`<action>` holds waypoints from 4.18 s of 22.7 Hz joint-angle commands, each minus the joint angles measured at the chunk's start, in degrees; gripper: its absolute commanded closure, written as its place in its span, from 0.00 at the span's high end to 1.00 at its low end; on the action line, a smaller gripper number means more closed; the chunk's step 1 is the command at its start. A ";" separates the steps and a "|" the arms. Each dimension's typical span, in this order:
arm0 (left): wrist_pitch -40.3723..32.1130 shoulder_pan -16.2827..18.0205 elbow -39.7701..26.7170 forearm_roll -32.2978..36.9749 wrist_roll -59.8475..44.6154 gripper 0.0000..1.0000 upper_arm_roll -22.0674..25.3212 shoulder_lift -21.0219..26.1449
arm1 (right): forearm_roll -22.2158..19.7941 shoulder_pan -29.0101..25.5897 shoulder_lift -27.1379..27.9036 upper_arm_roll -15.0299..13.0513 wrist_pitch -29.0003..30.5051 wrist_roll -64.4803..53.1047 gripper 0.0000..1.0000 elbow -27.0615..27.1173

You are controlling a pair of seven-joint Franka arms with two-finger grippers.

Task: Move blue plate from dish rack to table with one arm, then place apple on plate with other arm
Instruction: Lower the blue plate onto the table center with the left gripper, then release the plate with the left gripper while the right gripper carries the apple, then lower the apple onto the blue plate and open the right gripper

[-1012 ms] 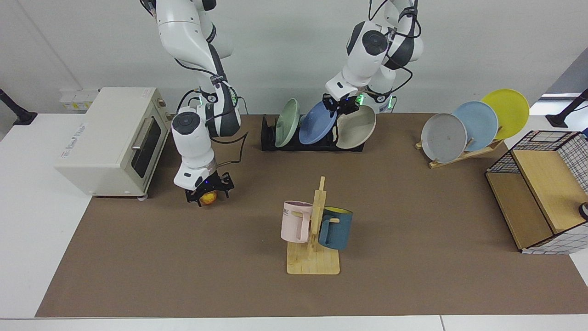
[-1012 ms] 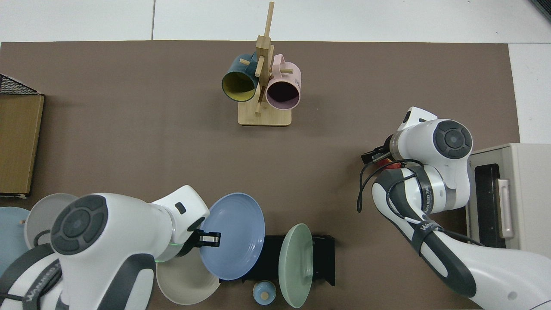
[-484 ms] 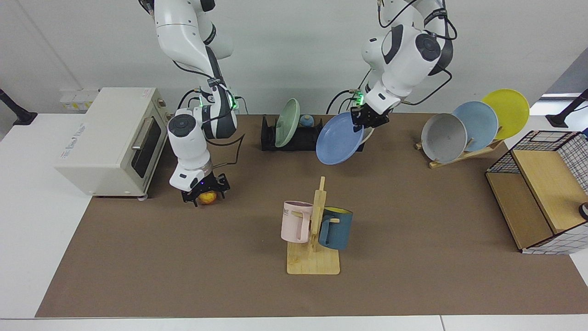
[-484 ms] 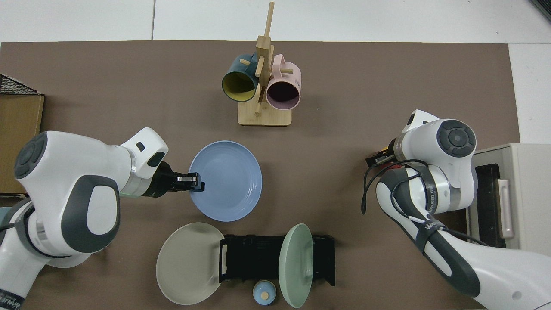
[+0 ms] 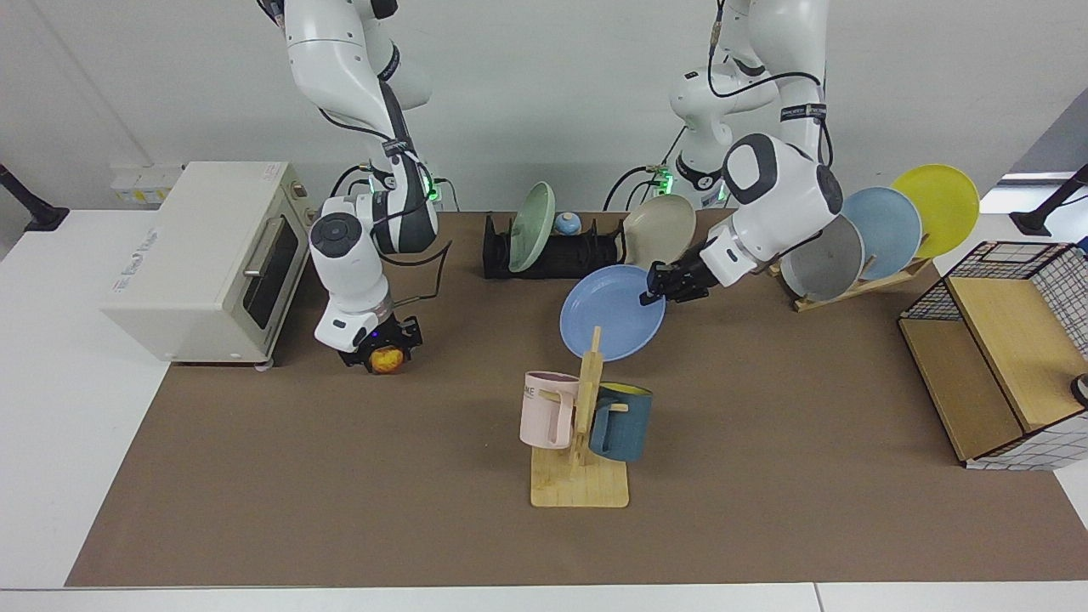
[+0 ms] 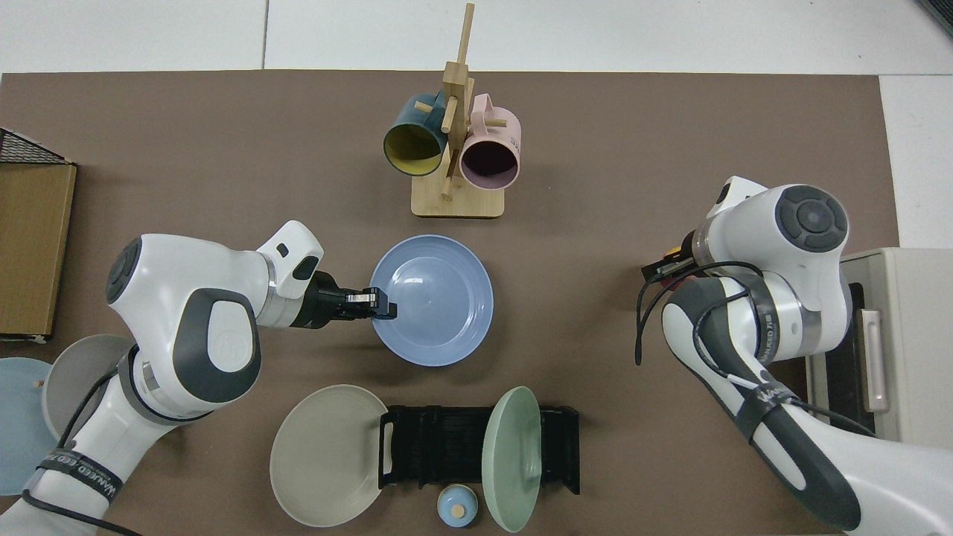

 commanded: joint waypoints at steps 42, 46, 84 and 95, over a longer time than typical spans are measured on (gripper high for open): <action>-31.53 -1.82 28.93 43.67 -24.74 1.00 0.68 -7.56 | 0.71 29.62 7.99 0.37 9.50 54.63 0.00 5.58; -35.58 -0.76 31.83 44.62 -24.22 1.00 1.30 -8.00 | 0.36 29.99 8.17 0.37 9.85 55.16 0.02 4.08; -41.65 -12.45 36.14 43.93 -8.57 1.00 19.58 -8.09 | 0.28 27.53 6.51 -0.60 10.74 53.31 1.00 6.19; -41.83 -12.36 39.57 44.72 -4.70 1.00 19.23 -7.12 | -0.34 15.32 -6.58 -0.33 -4.11 37.95 1.00 6.19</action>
